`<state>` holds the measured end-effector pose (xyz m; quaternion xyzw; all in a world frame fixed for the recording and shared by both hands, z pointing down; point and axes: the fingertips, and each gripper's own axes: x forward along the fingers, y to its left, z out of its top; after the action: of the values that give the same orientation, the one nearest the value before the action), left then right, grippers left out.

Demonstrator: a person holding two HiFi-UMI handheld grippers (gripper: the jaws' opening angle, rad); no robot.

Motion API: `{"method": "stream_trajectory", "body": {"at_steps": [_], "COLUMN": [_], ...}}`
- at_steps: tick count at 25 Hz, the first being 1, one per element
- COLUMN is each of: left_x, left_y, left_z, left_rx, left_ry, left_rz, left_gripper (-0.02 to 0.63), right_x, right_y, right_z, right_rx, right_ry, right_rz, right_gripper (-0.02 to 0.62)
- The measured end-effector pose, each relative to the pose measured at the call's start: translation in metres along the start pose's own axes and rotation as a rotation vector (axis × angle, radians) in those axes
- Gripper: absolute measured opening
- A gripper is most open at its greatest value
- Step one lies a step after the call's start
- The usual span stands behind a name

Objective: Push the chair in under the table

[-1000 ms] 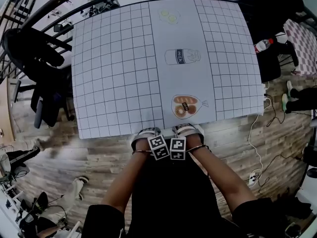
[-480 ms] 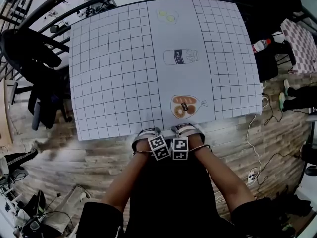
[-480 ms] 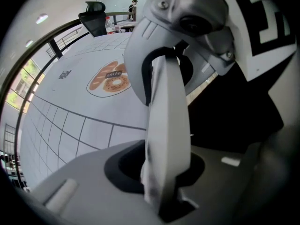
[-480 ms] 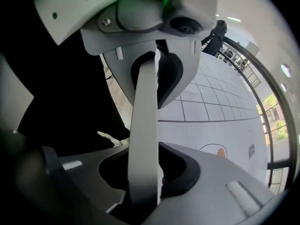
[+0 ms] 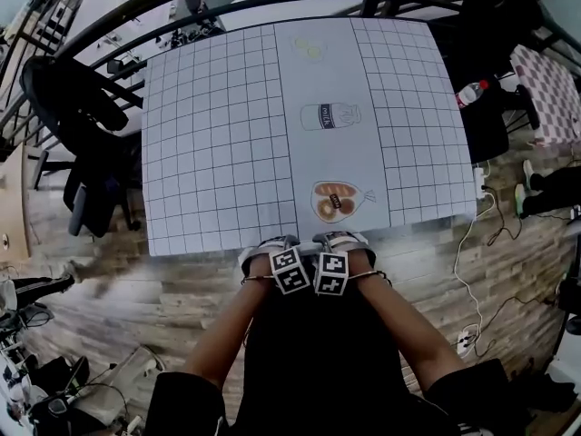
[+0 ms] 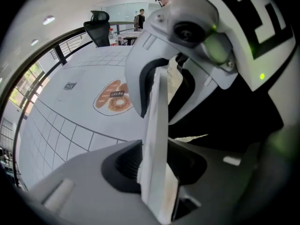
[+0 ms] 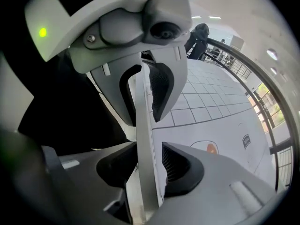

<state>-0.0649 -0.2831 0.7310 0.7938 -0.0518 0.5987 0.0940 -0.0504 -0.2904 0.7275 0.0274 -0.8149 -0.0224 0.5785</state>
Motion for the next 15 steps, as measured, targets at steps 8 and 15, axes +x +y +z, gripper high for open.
{"method": "stream_trajectory", "body": {"at_steps": [8,15], "left_x": [-0.037,-0.072], "left_y": [0.006,0.012], "left_z": [0.005,0.015], "left_rx": [-0.105,-0.235], "left_ry": [-0.039,-0.150], "left_rz": [0.003,0.064], "left_gripper": [0.187,0.184], "right_x": [-0.038,-0.075], "right_y": [-0.010,-0.029], "right_z": [0.000,0.004], "right_rx": [0.082,0.169], "right_ry": [-0.042,-0.101], "right_rz": [-0.007,-0.080], "right_gripper": [0.173,0.170]}}
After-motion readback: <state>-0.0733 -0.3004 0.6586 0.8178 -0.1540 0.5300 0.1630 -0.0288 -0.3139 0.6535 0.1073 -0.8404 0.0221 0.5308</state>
